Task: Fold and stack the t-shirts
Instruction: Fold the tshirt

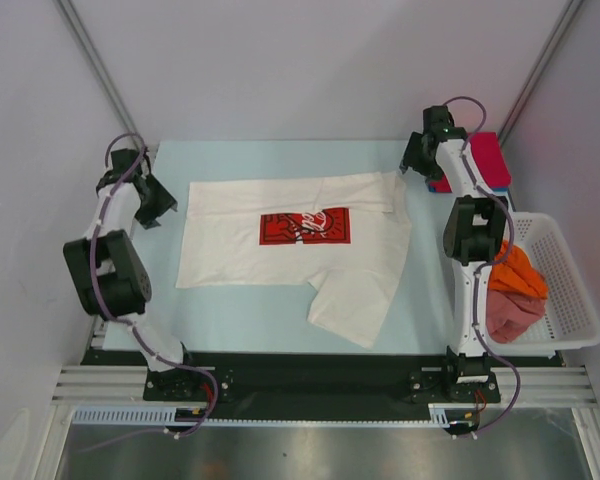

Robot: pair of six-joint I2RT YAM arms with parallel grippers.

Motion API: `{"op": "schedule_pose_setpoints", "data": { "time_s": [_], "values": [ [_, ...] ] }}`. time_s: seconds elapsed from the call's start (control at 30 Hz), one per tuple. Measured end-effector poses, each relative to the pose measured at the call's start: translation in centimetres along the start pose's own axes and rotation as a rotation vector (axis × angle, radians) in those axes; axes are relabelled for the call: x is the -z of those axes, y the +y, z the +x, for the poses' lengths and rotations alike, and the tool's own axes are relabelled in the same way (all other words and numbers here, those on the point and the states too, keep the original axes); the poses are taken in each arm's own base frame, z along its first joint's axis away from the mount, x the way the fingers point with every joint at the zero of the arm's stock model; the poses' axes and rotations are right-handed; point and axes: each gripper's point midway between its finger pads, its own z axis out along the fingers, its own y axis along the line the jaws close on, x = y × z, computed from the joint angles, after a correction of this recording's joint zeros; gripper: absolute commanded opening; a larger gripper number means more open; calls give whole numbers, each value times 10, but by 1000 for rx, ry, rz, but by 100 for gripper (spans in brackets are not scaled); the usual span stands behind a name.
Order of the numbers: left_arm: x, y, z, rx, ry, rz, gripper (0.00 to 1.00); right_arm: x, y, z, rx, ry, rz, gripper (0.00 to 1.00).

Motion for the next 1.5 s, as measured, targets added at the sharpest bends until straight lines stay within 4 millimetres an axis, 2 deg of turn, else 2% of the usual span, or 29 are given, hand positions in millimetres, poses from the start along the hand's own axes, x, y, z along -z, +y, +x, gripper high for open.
{"op": "schedule_pose_setpoints", "data": {
  "time_s": [0.03,0.1,0.2,0.3,0.4,0.47,0.57,0.73,0.83,0.93,1.07,1.17,1.3,1.5],
  "values": [
    [19,7,16,11,-1,-4,61,13,-4,6,-3,20,21,75],
    [44,16,41,25,-5,4,60,38,-10,14,-5,38,49,74],
    [60,35,88,40,32,-2,59,79,-9,38,17,66,58,75],
    [54,54,127,52,107,-27,60,117,6,72,57,95,16,76],
    [46,65,152,69,173,-41,63,149,22,115,102,137,-63,76],
    [43,69,157,90,192,-37,62,169,29,147,127,173,-120,76],
    [34,76,152,145,196,-29,60,190,25,184,116,219,-190,76],
    [20,94,148,229,206,-43,56,207,4,238,78,294,-232,75],
    [18,98,152,240,214,-47,54,211,-2,256,62,325,-239,74],
    [17,100,158,250,225,-54,53,212,-4,262,51,339,-243,74],
    [19,104,160,277,210,-74,52,213,0,260,42,332,-258,74],
    [20,105,165,303,213,-80,47,213,1,259,38,329,-264,74],
    [20,105,168,325,219,-83,44,213,1,260,35,330,-267,73],
    [20,106,169,348,221,-90,30,212,-5,273,25,349,-262,72]
  ]
}}
